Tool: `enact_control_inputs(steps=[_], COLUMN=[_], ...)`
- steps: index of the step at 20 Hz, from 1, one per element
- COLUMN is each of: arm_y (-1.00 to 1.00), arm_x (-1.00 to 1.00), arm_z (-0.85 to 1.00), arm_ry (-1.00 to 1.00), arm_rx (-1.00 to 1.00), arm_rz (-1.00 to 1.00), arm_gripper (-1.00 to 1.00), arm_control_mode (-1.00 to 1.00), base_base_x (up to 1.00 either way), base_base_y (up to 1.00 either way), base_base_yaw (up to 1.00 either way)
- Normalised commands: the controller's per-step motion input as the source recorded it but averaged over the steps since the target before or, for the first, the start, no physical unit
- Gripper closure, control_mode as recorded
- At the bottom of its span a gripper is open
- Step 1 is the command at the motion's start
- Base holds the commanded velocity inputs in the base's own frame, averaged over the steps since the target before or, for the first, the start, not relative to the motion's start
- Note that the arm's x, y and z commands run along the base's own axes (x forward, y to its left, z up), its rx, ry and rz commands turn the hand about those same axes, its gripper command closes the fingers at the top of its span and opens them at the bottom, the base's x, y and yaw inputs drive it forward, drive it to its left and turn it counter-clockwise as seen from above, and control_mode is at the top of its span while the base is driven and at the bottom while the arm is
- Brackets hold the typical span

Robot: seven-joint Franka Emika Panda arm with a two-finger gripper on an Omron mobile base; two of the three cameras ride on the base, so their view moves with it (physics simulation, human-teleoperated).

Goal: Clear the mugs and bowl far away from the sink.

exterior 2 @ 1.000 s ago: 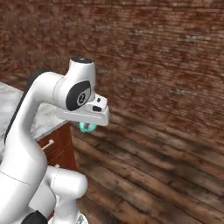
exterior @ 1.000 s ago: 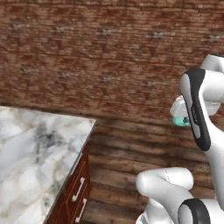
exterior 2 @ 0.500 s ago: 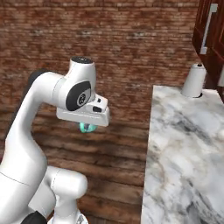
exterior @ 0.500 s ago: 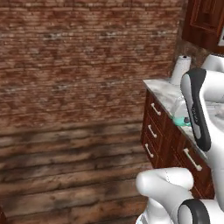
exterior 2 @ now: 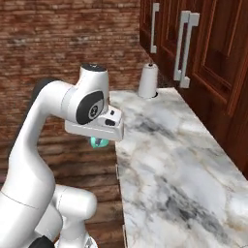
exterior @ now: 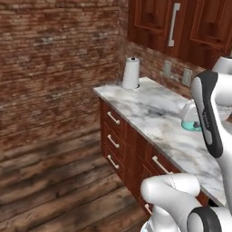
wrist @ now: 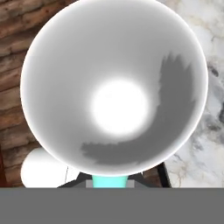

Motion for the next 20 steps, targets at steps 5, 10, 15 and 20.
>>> enact_control_inputs(steps=[5,10,15,20], arm_y=[0.0,0.0,0.0,0.0], arm_x=[0.0,0.0,0.0,0.0], arm_z=[0.0,0.0,0.0,0.0], arm_ry=[0.0,0.0,0.0,0.0], arm_rx=[0.0,0.0,0.0,0.0], arm_rz=[0.0,0.0,0.0,0.0], arm_gripper=[1.0,1.0,1.0,1.0], arm_control_mode=[1.0,1.0,1.0,1.0], base_base_x=[0.01,0.04,0.01,0.07], base_base_y=[-0.1,-0.01,0.0,0.0], base_base_yaw=[-0.77,-0.84,-0.8,-0.66])
